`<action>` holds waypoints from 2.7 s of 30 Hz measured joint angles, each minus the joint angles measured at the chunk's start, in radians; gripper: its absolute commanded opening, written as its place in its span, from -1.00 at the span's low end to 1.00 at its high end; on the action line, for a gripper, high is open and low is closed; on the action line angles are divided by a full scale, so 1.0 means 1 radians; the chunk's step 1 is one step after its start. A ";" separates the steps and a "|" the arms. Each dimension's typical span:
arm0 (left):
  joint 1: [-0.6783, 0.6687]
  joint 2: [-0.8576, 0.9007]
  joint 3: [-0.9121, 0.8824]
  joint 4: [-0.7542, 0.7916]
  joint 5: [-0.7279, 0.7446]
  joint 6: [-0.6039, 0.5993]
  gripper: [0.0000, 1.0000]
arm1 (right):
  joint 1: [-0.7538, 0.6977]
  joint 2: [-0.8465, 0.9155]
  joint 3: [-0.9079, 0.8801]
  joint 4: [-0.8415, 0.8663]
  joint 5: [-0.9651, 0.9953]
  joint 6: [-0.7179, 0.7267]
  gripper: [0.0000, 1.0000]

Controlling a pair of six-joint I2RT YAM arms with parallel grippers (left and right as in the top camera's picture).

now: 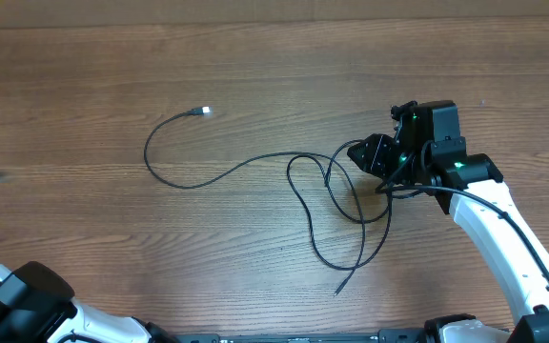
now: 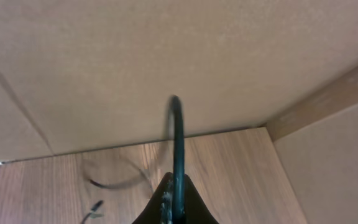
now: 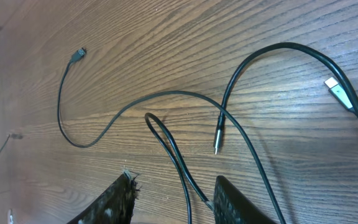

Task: Untangle cables

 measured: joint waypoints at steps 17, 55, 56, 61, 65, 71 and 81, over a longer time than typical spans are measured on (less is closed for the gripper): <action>-0.243 0.000 0.000 0.037 0.157 0.119 -0.91 | 0.000 0.000 0.000 -0.003 0.001 0.000 -0.22; -0.686 0.000 0.000 -0.378 0.451 0.398 0.41 | -0.011 0.000 0.002 -0.225 0.113 0.000 0.06; -0.724 0.000 0.000 -0.394 0.444 0.415 0.42 | -0.022 0.000 0.003 -0.262 0.143 0.000 0.09; -0.859 0.000 0.000 -0.429 0.418 0.449 0.44 | -0.097 -0.013 0.069 -0.414 0.266 -0.002 0.32; -0.963 0.000 0.000 -0.429 0.418 0.459 0.40 | -0.180 -0.053 0.117 -0.476 0.309 -0.003 1.00; -1.111 0.000 -0.045 -0.395 0.419 0.454 0.49 | -0.296 -0.071 0.125 -0.552 0.322 -0.003 1.00; -1.266 0.000 -0.334 -0.208 0.423 0.262 0.40 | -0.349 -0.071 0.125 -0.575 0.323 -0.003 1.00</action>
